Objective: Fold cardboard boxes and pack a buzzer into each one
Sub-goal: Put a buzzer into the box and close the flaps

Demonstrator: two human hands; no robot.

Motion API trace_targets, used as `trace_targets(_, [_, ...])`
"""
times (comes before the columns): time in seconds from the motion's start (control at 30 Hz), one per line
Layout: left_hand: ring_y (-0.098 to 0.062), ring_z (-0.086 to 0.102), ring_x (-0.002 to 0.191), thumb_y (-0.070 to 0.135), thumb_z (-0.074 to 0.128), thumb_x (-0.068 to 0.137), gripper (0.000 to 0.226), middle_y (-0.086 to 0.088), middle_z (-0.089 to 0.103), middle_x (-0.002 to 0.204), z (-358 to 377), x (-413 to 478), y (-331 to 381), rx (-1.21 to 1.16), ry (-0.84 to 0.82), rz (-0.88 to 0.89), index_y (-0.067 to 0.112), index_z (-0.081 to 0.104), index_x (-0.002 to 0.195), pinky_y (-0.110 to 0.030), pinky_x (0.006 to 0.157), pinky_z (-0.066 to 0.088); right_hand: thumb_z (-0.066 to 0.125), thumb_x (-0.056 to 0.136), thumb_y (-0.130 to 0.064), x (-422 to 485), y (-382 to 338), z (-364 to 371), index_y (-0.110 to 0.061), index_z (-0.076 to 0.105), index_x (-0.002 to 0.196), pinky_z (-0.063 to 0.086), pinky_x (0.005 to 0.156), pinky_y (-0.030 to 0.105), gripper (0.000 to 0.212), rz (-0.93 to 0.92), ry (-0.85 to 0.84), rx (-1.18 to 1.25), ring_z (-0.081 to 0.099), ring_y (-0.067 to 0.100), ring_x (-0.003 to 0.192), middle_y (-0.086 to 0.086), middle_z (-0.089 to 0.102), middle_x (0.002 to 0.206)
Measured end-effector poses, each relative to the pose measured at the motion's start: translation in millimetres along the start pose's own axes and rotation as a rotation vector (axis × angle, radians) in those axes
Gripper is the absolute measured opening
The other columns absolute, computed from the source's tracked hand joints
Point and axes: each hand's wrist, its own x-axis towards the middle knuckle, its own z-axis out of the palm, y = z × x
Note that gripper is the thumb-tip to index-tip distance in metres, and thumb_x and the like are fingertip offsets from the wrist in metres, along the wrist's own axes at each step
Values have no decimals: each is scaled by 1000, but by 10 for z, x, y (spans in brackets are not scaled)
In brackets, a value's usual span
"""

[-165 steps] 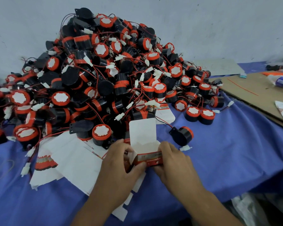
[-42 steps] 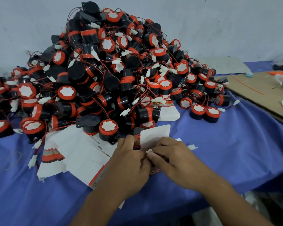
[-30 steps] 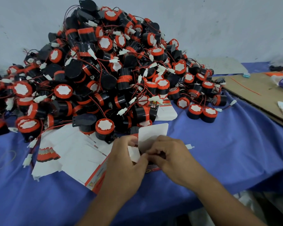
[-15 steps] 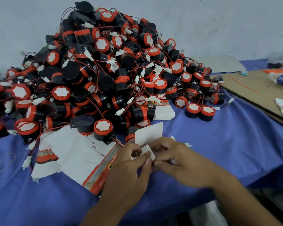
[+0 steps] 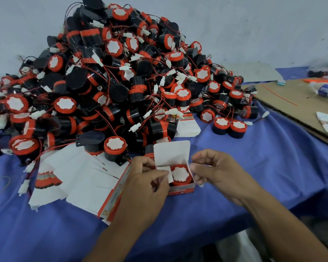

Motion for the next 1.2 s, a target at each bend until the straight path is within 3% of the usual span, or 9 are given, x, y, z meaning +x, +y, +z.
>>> trace_targets(0.1, [1, 52, 106, 21, 69, 90, 14, 20, 44, 116, 17, 17, -24, -58, -11, -41, 27, 75, 101, -13, 81, 49, 76, 90, -15, 18, 43, 61, -33, 56, 127, 55, 66, 25, 46, -23, -79, -178, 71, 13, 80, -4, 70, 101])
trace_targets(0.2, [-7, 61, 85, 14, 70, 87, 40, 22, 56, 101, 5, 37, -18, -218, -17, -110, 45, 53, 106, -19, 68, 52, 69, 95, -11, 16, 16, 108, -46, 61, 122, 55, 63, 28, 45, -168, -154, -301, 62, 16, 65, -14, 68, 83])
trace_targets(0.27, [-8, 65, 87, 8, 70, 88, 59, 23, 61, 106, -28, 53, -16, -325, -60, -107, 52, 44, 118, -22, 71, 54, 68, 95, -6, 27, 12, 127, -40, 71, 114, 53, 67, 26, 39, -276, -123, -408, 60, 12, 69, -15, 64, 88])
trace_targets(0.33, [-2, 63, 103, 6, 67, 90, 50, 22, 63, 117, -55, 70, -34, -271, -104, 3, 43, 57, 123, -23, 84, 54, 73, 90, -5, 28, 25, 108, -26, 75, 117, 55, 82, 22, 34, -324, -142, -473, 65, 8, 95, -11, 62, 110])
trace_targets(0.4, [9, 54, 117, 13, 64, 92, 33, 23, 62, 124, -73, 78, -64, -144, -124, 93, 31, 71, 118, -18, 99, 45, 79, 87, -20, 1, 40, 53, -25, 69, 129, 52, 91, 20, 44, -324, -235, -540, 60, 5, 113, -13, 56, 127])
trace_targets(0.47, [21, 40, 123, 23, 58, 88, 38, 24, 53, 135, -88, 74, -90, -76, -179, 121, 27, 69, 125, -9, 107, 34, 77, 87, -42, -32, 40, -1, -30, 62, 138, 49, 92, 16, 55, -326, -313, -610, 55, 2, 121, -21, 49, 135])
trace_targets(0.63, [27, 17, 131, 60, 53, 85, 63, 33, 31, 149, -104, 43, -164, 20, -300, 149, 37, 49, 143, 3, 104, 13, 73, 90, -41, -28, 69, -10, -36, 57, 141, 46, 109, 36, 53, -363, -313, -666, 43, 9, 136, -22, 45, 143])
trace_targets(0.87, [0, 38, 130, 57, 51, 96, 50, 19, 53, 139, -141, 96, -188, 137, -245, 248, 29, 59, 137, -4, 106, 16, 78, 89, -25, 30, 90, 52, -36, 66, 129, 53, 99, 31, 44, -392, -249, -530, 59, 8, 120, -19, 61, 125])
trace_targets(1.2, [4, 37, 136, 44, 43, 99, 45, 22, 48, 142, -154, 148, -206, 55, -312, 200, 30, 56, 139, -7, 112, 17, 59, 101, -33, 43, 114, 57, -33, 65, 134, 45, 106, 25, 33, -415, -270, -582, 53, 5, 128, -19, 58, 133])
